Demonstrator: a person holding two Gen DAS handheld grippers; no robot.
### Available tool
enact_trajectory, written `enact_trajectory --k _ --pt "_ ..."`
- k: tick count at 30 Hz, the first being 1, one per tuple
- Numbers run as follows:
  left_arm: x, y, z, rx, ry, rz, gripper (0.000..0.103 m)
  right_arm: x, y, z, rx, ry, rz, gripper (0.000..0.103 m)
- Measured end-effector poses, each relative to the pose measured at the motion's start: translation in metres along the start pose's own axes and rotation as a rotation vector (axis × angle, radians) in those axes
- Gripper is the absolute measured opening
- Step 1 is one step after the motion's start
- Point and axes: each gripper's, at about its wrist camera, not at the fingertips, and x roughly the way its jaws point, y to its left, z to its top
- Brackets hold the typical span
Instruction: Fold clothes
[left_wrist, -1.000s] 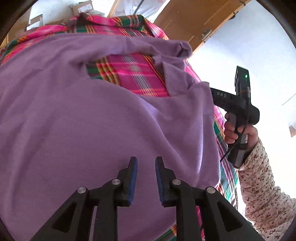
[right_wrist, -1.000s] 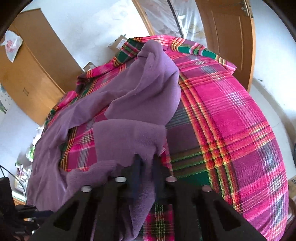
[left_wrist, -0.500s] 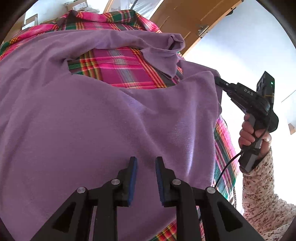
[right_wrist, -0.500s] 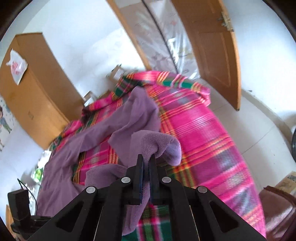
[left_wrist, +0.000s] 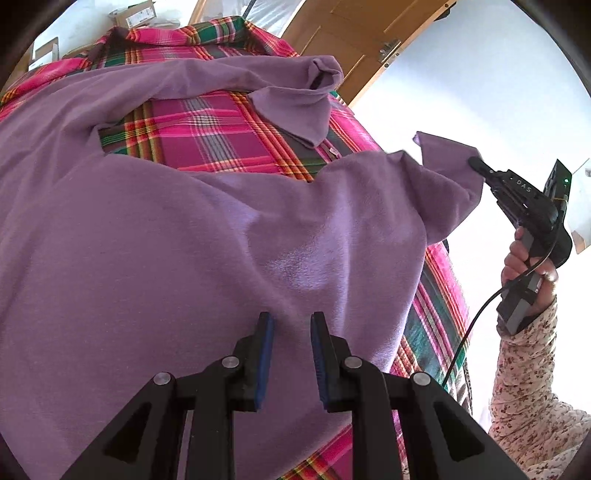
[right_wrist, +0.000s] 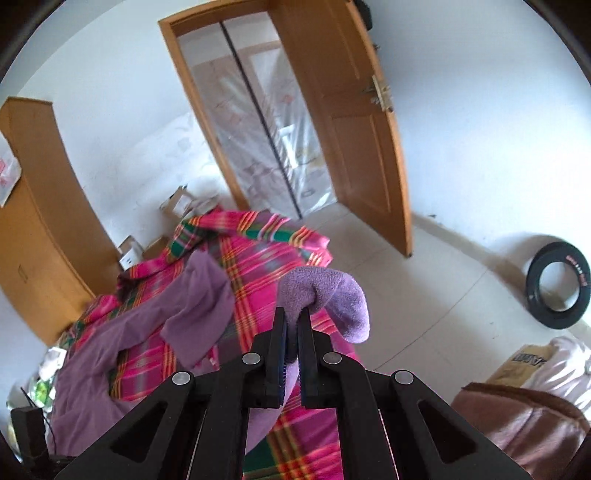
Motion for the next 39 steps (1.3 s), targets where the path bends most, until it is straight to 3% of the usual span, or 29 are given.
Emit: enact_trajectory --k 8,16,24,31,36,39 --pt "0.005 -0.007 0.004 0.028 0.015 -0.003 0.021 -0.014 -0.035 0.006 0.078 -0.043 -0.109 0.005" --pt "0.023 -0.012 0.02 0.059 0.035 -0.009 0.022 -0.016 -0.049 0.019 0.058 -0.065 -0.22 0.005" --pt "0.041 -0.024 0.013 0.077 0.058 -0.01 0.023 0.019 -0.07 0.0 0.07 0.111 -0.354 0.005" --pt "0.043 -0.029 0.011 0.08 0.058 -0.008 0.023 0.018 -0.097 -0.023 0.164 0.186 -0.362 0.006" --pt "0.041 -0.032 0.007 0.089 0.063 -0.017 0.023 -0.001 -0.103 -0.029 0.21 0.151 -0.329 0.006" --pt "0.04 -0.033 0.005 0.088 0.065 -0.017 0.023 0.0 -0.107 -0.034 0.208 0.182 -0.34 0.006"
